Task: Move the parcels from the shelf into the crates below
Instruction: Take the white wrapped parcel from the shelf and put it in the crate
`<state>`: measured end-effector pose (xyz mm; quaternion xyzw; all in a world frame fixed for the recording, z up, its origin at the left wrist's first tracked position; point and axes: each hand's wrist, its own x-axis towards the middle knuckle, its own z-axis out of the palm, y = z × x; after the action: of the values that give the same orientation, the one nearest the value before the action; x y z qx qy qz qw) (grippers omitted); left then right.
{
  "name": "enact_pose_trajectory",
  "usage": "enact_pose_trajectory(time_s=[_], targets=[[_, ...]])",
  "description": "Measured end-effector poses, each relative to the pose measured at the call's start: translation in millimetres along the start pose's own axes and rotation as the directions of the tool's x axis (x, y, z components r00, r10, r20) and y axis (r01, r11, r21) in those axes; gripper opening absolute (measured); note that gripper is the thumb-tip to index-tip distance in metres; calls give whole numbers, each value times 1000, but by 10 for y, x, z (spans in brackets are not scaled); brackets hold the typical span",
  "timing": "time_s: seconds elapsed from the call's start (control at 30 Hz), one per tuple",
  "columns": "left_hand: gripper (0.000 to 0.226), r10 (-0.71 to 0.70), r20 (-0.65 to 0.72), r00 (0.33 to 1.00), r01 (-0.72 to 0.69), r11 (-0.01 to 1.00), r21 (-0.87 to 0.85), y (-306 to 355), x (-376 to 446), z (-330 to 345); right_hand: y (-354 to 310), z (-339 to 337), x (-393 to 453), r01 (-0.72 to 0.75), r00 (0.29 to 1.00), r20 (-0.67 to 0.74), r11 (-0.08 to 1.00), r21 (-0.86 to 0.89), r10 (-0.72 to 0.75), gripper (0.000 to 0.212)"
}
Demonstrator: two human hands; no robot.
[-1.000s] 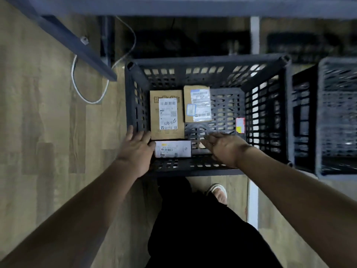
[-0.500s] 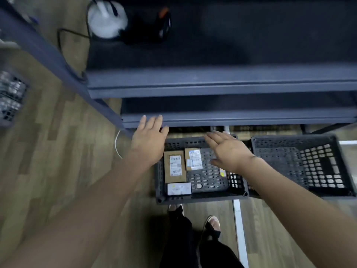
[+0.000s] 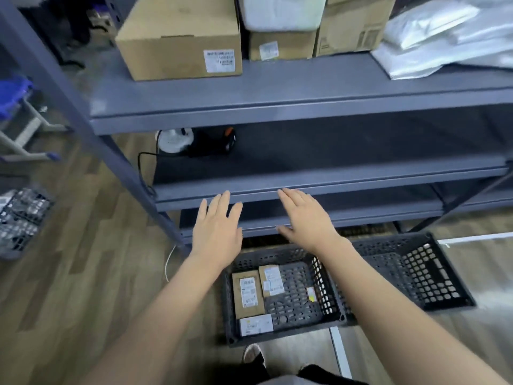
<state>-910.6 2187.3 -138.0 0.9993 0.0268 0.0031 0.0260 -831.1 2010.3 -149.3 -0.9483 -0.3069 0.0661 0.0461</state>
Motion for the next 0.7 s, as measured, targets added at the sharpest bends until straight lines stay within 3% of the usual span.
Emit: enact_pose_trajectory(time_s=[0.27,0.43,0.7], targets=[[54,90,-124,988,-69,984,162,-122,428,-615,20,-662,173,6,968,-250,1000,24,0,70],[52,107,-230,967,-73,986,151,-129,709,-1035,99,-1097,374,45,928,-371,999,-2,-43,65],[53,25,-286,958,41,974,224,-378,1068,-1584,184,-1723,897,114,911,-385,987,-113,-149,65]])
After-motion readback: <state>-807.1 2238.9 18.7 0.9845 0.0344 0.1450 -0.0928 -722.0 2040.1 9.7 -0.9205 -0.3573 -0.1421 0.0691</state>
